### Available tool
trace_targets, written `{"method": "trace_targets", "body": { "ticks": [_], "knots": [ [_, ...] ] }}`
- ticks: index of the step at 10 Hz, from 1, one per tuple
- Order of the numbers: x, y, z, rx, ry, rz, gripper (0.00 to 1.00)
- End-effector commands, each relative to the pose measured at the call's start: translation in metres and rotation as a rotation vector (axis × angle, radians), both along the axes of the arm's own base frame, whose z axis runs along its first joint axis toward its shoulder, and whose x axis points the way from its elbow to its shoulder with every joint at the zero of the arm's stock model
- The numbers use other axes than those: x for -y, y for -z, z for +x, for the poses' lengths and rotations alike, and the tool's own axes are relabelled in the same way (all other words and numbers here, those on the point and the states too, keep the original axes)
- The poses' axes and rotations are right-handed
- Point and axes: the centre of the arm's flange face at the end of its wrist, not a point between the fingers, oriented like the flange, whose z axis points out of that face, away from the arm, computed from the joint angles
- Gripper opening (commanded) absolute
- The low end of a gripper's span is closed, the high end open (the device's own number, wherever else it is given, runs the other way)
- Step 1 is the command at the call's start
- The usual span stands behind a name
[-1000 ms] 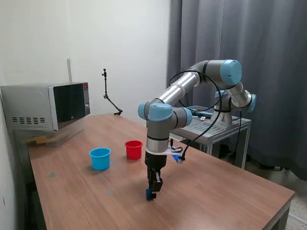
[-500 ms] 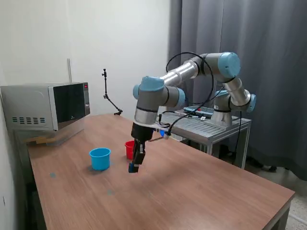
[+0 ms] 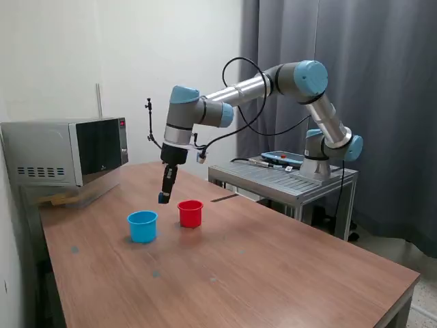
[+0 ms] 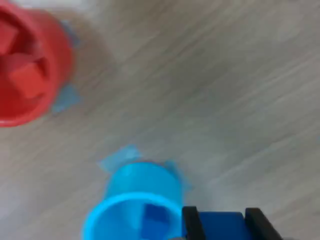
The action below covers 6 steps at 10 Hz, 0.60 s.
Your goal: Place red objects in the red bin, and blue objects in the blue bin.
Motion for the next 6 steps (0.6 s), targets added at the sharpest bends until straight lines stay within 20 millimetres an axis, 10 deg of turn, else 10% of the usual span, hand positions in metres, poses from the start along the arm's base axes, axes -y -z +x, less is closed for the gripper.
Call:
{"method": "trace_targets", "body": {
  "ticks": [1,6],
  "knots": [
    [-0.051,0.003,0.007,0.038,0.051,-0.010,0.00],
    [-0.082,0.023,0.005,0.072,-0.048,-0.065,0.00]
  ]
}}
